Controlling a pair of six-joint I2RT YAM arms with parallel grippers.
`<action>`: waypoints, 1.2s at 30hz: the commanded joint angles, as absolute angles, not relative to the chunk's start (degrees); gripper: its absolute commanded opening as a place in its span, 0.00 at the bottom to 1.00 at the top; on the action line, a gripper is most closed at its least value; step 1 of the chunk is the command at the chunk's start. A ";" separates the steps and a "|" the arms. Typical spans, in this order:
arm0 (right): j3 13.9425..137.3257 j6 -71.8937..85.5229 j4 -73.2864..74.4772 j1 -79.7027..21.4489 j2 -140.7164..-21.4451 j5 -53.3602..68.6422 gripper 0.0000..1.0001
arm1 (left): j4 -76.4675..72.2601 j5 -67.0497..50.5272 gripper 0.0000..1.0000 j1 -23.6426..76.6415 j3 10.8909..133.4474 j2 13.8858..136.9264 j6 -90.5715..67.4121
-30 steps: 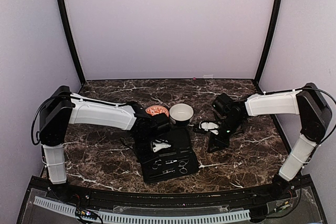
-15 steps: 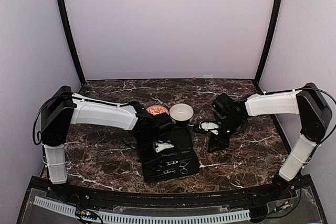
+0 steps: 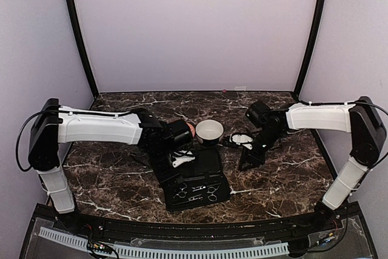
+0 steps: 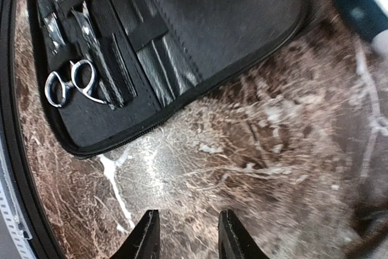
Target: Sort the hair-cutting tools
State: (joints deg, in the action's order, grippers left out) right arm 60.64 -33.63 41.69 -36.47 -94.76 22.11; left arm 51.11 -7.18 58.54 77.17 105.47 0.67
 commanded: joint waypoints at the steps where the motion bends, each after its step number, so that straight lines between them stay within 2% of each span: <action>1: 67.12 -33.60 45.61 -37.07 -88.07 20.22 0.33 | 55.45 2.40 0.98 57.68 78.64 94.95 -0.83; 5: 72.83 -32.55 48.83 -37.00 -83.30 17.80 0.34 | 51.88 11.74 0.99 57.66 80.31 88.00 1.16; 9: 77.46 -28.02 46.53 -37.01 -77.72 15.92 0.40 | 33.41 23.23 0.99 56.95 72.06 78.93 7.95; 10: 77.29 -26.53 44.53 -36.98 -76.37 14.81 0.48 | 26.52 25.73 0.99 56.49 68.08 76.55 9.83; 11: 76.19 -23.25 41.80 -36.86 -75.33 12.74 0.62 | 19.60 27.99 0.99 56.17 64.19 74.38 11.52; 12: 74.48 -18.59 38.02 -36.71 -74.88 10.51 0.83 | 12.55 28.88 0.99 55.73 59.76 72.40 13.91; 13: 73.17 -16.47 36.82 -36.36 -75.39 10.78 0.97 | 4.37 29.59 0.99 55.05 55.64 70.53 16.12; 14: 72.57 -16.96 37.53 -36.03 -76.62 14.24 0.99 | -3.43 30.83 0.99 54.00 51.36 69.18 17.56; 16: 72.64 -17.44 39.81 -35.99 -79.87 19.83 1.00 | -13.29 30.69 0.99 50.42 46.57 67.79 16.44; 19: 72.35 -19.20 40.33 -36.46 -81.68 24.96 0.99 | -14.33 26.41 0.99 45.23 45.68 67.84 11.97; 24: 73.14 -22.72 39.26 -38.54 -80.24 20.02 0.99 | -15.91 22.15 0.97 45.00 42.69 63.83 8.59; 26: 73.32 -22.93 36.49 -38.71 -78.91 17.21 0.99 | -19.06 24.06 0.99 44.74 40.55 61.34 5.08; 30: 77.07 -15.62 35.22 -38.29 -81.66 15.18 1.00 | -9.87 36.28 0.99 42.79 45.36 60.65 -2.17; 33: 78.79 -14.00 38.25 -37.49 -87.01 24.25 1.00 | 2.20 34.17 0.99 41.31 51.41 63.31 0.99; 35: 78.53 -16.01 38.53 -37.90 -88.67 27.74 0.99 | 2.13 33.92 0.99 41.12 50.24 63.24 3.43; 36: 77.90 -17.43 37.85 -38.51 -88.67 27.03 0.96 | -0.57 34.19 0.99 40.98 47.98 62.55 4.36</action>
State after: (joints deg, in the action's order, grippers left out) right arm 78.35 -16.88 37.65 -37.78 -85.32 21.41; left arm -4.71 32.14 41.54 49.63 63.13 2.35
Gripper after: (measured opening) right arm 0.994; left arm 0.989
